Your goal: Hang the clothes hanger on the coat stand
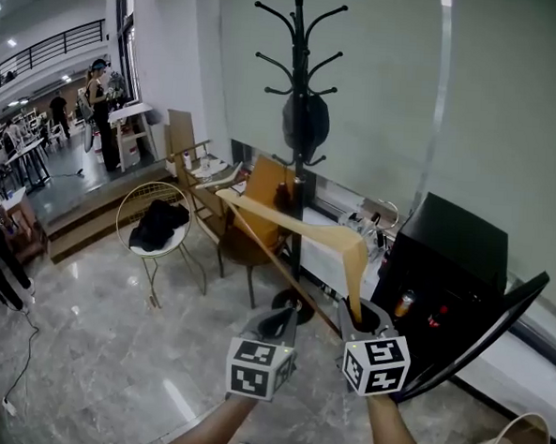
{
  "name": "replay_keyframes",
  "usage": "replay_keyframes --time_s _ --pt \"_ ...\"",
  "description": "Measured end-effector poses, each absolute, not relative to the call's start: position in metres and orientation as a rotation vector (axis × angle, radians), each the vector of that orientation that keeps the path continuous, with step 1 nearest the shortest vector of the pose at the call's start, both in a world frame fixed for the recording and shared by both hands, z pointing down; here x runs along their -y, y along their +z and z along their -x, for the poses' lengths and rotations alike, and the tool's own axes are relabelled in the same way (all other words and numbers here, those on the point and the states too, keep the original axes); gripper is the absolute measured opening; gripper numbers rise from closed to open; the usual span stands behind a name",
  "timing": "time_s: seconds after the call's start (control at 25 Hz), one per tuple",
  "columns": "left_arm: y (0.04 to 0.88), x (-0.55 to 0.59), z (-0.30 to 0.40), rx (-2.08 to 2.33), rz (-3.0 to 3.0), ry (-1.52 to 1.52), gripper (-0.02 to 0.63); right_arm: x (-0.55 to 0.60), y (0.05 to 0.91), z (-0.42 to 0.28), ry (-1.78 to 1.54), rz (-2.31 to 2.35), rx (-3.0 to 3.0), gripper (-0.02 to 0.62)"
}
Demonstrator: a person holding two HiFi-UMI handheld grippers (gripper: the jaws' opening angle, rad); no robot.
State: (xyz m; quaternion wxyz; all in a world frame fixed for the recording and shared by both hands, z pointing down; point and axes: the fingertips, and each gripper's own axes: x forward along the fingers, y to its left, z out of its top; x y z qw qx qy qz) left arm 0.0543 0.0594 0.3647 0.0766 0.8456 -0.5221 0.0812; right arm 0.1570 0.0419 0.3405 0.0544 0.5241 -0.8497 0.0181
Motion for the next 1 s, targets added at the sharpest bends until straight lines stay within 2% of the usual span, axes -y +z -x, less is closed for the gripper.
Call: replay_keyframes --time_s 0.36,1.0 --pt "0.368 -0.006 -0.042 1.554 -2.536 0.212 0.005 0.009 0.348 -0.145 0.023 -1.575 2.547 0.048" --pt "0.379 0.119 0.021 1.480 -2.539 0.191 0.005 0.131 0.374 -0.084 0.006 -1.600 2.428 0.048"
